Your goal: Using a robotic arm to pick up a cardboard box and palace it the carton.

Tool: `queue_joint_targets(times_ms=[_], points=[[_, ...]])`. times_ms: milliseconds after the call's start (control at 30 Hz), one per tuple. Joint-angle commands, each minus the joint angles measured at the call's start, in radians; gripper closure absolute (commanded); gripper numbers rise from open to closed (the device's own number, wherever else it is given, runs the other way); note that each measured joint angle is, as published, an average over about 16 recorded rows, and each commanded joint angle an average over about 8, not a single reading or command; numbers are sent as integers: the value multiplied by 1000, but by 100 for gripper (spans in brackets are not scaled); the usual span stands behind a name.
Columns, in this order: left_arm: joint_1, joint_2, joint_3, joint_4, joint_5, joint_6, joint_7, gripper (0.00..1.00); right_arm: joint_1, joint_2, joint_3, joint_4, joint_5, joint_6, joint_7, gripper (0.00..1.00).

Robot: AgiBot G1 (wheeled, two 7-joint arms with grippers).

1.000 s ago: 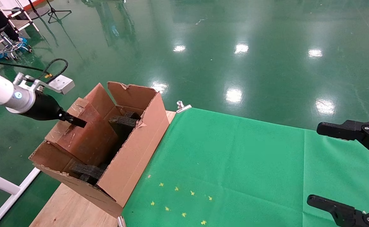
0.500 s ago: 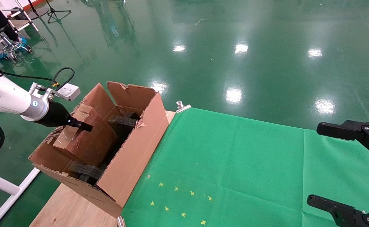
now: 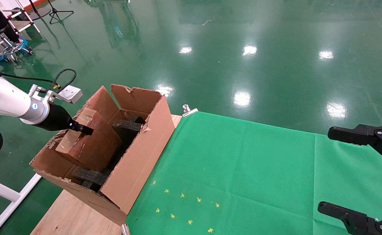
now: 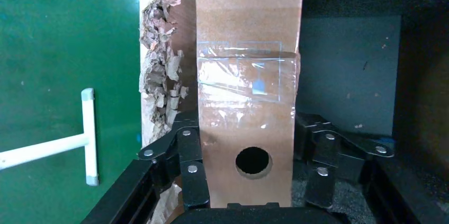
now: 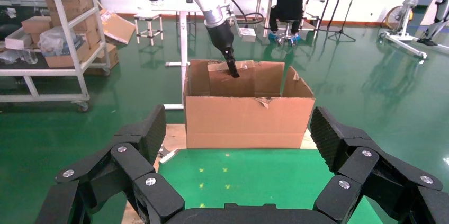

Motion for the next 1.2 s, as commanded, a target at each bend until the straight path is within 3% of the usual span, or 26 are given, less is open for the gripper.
queue_joint_targets(times_ms=[33, 400, 833, 1200], points=[[-1, -1, 0, -1, 0, 1, 1, 0, 0, 0, 0, 0, 0, 0, 0, 0], [-19, -9, -11, -11, -15, 10, 10, 0, 0, 0, 0, 0, 0, 0, 0, 0], [-176, -97, -100, -83, -141, 162, 81, 0, 0, 0, 0, 0, 0, 0, 0, 0], [-179, -102, -104, -92, -147, 168, 86, 0, 0, 0, 0, 0, 0, 0, 0, 0]])
